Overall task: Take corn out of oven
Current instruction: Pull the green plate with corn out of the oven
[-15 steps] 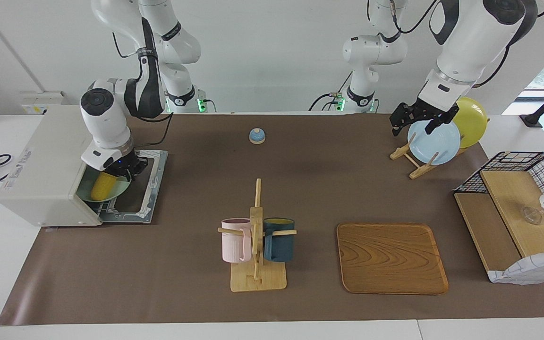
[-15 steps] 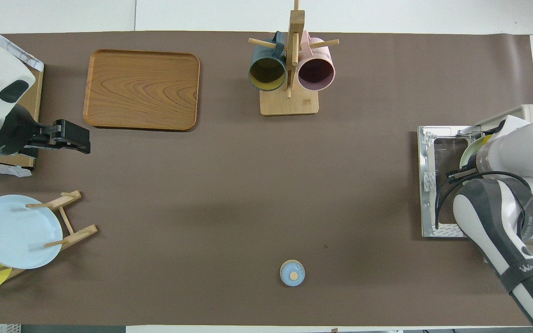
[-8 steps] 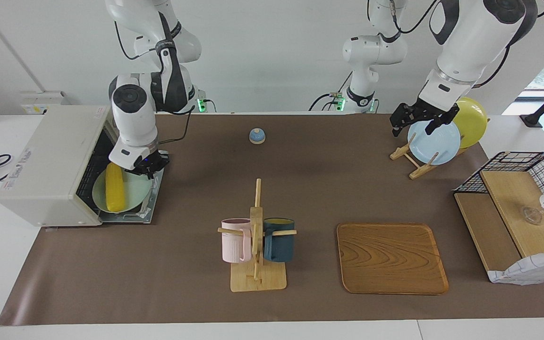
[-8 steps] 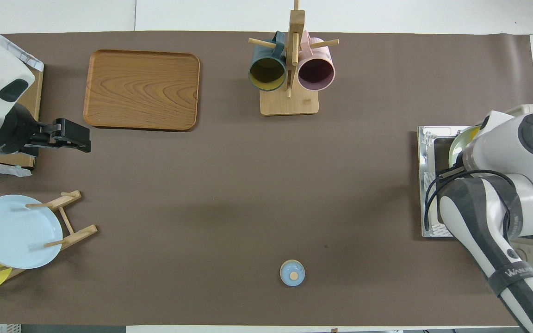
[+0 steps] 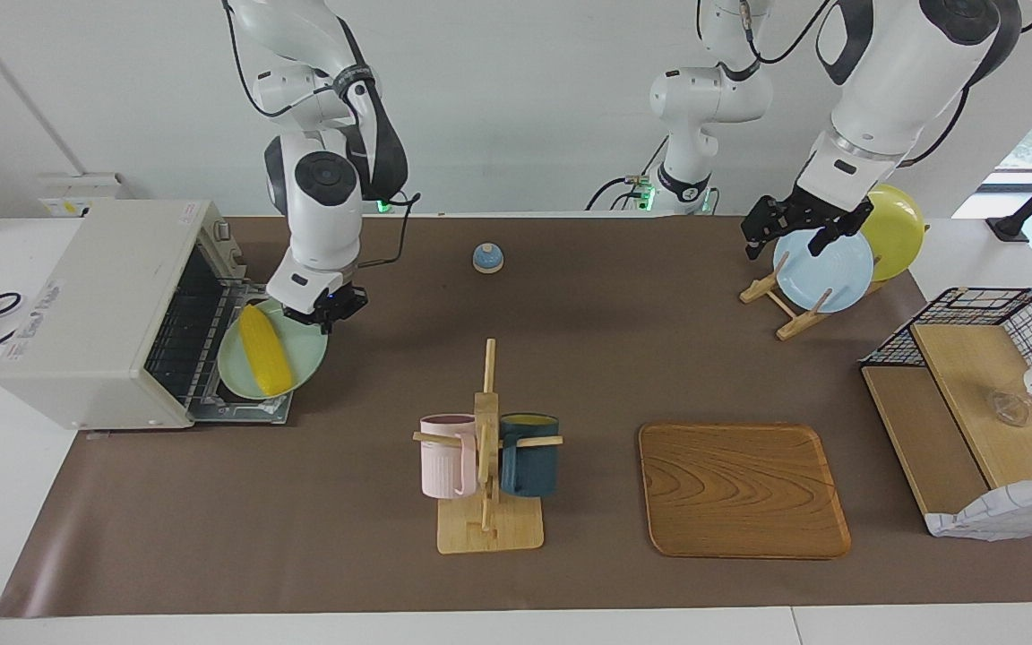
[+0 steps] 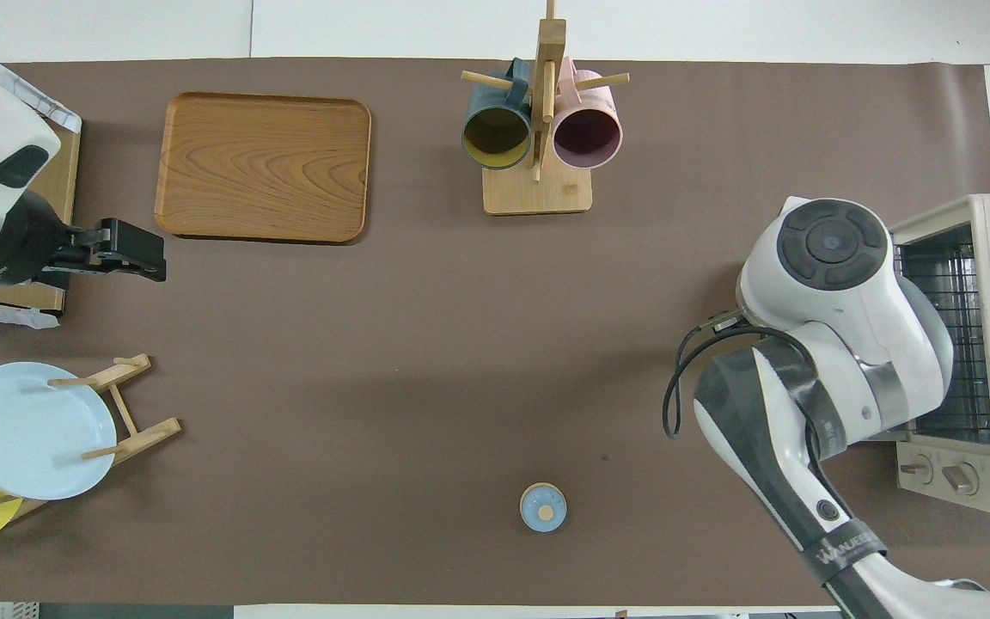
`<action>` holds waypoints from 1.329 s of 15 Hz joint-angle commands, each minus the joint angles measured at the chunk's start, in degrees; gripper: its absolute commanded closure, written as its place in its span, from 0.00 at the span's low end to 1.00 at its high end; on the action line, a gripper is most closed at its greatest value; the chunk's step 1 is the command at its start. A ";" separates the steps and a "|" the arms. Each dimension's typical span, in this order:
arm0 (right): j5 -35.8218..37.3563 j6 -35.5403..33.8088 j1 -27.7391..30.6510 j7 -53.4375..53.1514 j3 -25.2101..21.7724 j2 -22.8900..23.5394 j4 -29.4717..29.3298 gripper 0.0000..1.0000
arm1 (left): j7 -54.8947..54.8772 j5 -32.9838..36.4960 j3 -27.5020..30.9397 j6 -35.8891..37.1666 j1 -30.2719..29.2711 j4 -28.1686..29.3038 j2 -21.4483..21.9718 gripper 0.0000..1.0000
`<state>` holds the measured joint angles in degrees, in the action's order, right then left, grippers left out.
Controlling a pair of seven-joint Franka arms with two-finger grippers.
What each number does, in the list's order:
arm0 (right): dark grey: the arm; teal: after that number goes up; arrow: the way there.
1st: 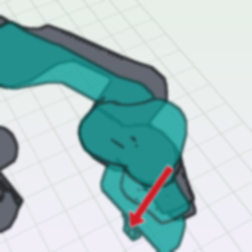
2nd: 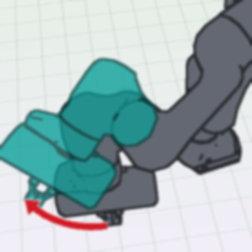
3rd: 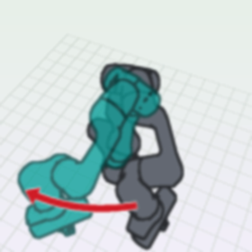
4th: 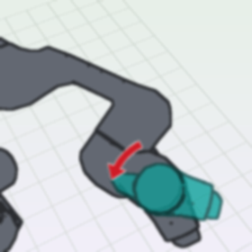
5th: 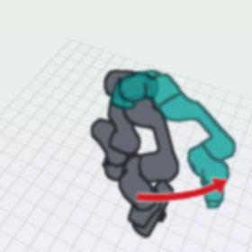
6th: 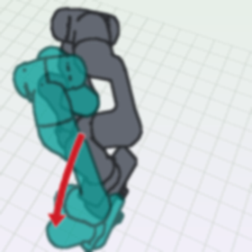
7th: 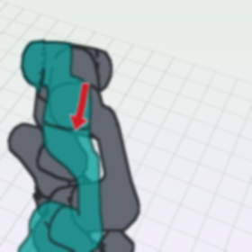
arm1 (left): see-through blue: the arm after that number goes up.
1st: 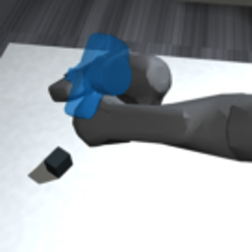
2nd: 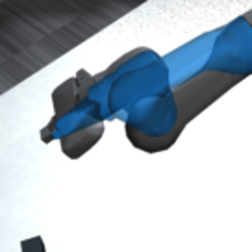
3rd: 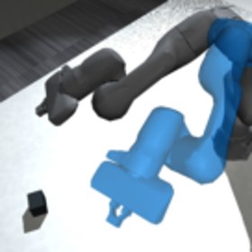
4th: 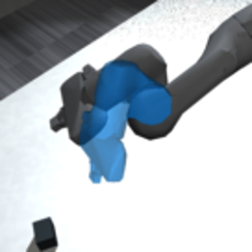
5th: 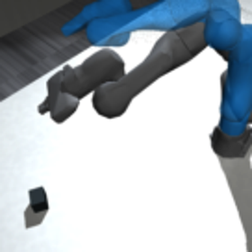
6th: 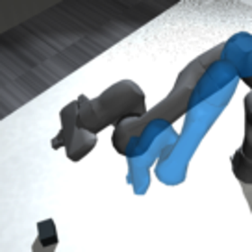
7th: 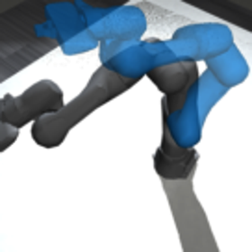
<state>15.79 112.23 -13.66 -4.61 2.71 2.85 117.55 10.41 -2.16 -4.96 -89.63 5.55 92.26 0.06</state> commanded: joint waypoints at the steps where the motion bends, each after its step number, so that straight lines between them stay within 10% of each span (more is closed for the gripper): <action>1: 1.88 -3.41 -3.99 -4.95 0.01 1.10 -3.11 1.00 | -0.57 -0.74 0.30 -0.99 -0.10 1.17 1.17 0.00; 7: 0.57 -16.95 -17.96 -31.73 0.19 19.53 -27.26 1.00 | -1.18 -0.74 0.65 -0.90 -0.37 1.08 1.08 0.00; 20: -12.44 5.09 -23.34 -47.86 1.07 24.92 -23.51 1.00 | -0.92 -1.88 0.83 -1.87 -0.19 0.90 0.81 0.00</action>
<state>4.71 113.84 -36.96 -50.90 3.55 28.04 91.77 10.28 -2.70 -4.28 -90.34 5.40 92.23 0.06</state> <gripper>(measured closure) 0.965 0.000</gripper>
